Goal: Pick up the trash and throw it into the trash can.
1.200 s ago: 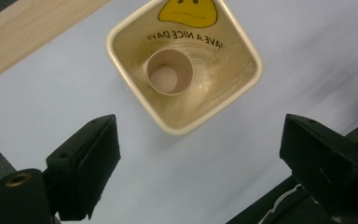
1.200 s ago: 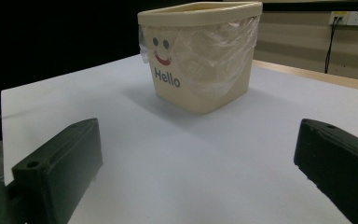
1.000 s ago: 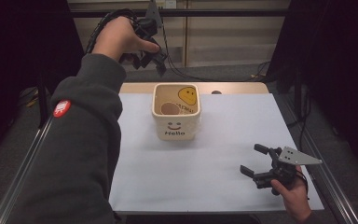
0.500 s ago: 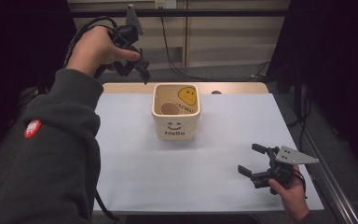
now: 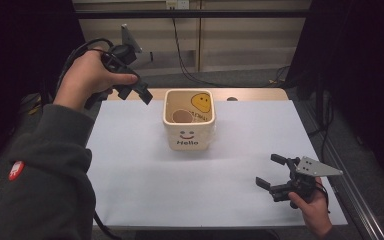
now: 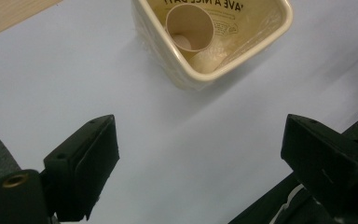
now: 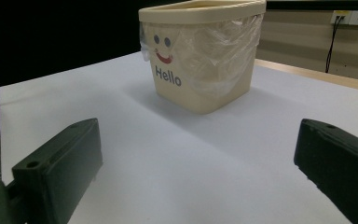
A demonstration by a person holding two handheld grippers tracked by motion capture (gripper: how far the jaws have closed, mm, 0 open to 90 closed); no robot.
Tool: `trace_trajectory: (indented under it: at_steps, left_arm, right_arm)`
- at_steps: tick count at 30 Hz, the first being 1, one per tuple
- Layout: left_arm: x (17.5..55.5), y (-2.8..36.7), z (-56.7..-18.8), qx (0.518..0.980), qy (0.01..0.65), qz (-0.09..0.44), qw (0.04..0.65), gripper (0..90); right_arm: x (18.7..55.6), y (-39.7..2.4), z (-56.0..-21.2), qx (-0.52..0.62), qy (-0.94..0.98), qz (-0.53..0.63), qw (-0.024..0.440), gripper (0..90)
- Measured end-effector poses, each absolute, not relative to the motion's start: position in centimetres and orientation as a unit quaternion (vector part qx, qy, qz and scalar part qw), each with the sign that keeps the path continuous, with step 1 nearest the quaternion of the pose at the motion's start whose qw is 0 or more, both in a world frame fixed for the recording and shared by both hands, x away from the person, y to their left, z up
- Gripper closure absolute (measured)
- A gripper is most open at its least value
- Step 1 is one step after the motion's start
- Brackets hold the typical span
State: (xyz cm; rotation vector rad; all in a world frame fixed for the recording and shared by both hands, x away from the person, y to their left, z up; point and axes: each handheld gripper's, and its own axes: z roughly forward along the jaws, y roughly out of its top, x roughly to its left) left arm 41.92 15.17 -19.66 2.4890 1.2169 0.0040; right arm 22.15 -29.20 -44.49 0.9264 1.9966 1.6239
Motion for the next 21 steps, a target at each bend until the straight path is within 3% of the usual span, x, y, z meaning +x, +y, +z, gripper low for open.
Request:
trace_trajectory:
  at_steps: [21]
  left_arm:
    - [38.4, 16.5, -25.8, 0.884, 0.401, 0.011, 0.238, 8.8]
  right_arm:
    - [22.1, -29.3, -44.5, 0.331, 0.715, 0.581, 0.203, 0.5]
